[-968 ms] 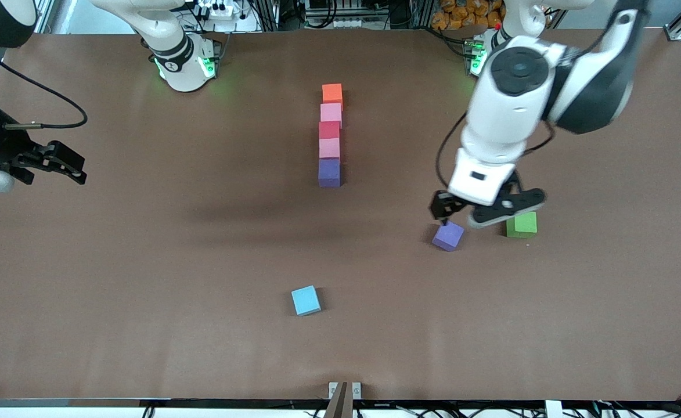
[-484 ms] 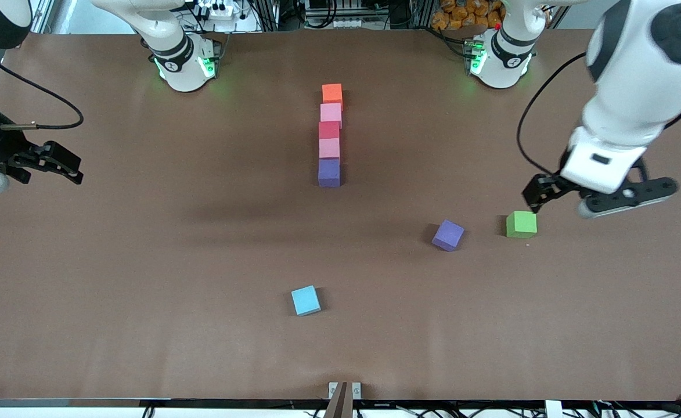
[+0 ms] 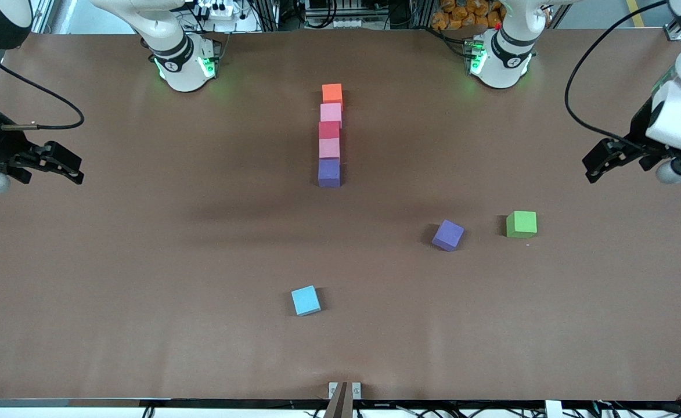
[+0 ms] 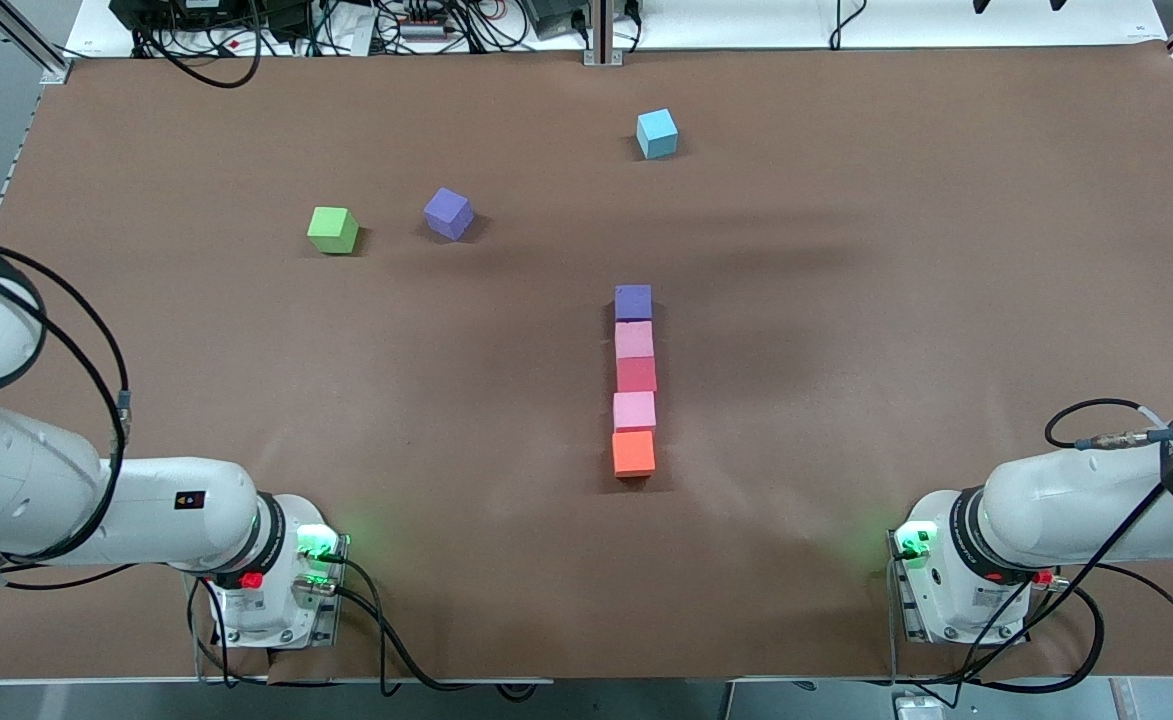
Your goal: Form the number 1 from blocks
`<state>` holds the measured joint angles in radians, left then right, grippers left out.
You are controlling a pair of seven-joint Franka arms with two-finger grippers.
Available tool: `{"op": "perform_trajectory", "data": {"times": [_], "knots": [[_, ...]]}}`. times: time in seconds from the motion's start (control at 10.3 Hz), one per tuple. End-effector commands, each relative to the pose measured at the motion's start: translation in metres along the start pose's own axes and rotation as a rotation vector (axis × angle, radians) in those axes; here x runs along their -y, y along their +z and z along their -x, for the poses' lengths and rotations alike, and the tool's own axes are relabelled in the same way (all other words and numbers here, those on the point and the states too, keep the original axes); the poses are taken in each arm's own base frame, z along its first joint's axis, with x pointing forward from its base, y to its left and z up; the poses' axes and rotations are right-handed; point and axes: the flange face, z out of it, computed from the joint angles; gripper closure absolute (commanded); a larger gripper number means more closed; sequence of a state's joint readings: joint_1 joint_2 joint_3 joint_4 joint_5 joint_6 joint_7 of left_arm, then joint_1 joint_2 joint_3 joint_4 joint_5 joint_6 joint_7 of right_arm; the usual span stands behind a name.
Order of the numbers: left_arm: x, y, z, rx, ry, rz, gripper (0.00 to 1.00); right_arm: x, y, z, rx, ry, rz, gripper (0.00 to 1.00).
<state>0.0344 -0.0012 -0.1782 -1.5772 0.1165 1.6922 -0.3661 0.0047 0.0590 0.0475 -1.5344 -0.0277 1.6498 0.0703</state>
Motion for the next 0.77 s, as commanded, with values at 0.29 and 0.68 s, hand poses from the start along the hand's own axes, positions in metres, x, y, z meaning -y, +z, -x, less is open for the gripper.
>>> {"op": "perform_trajectory", "data": {"times": [0.29, 0.68], "knots": [[0.051, -0.039, 0.023, 0.062, 0.172, 0.112, 0.00, -0.003, -0.004, -0.002, 0.003, -0.004, 0.004, 0.00], [0.055, -0.041, 0.028, 0.079, 0.206, 0.096, 0.00, -0.003, -0.004, -0.001, 0.003, -0.006, 0.004, 0.00]]}}
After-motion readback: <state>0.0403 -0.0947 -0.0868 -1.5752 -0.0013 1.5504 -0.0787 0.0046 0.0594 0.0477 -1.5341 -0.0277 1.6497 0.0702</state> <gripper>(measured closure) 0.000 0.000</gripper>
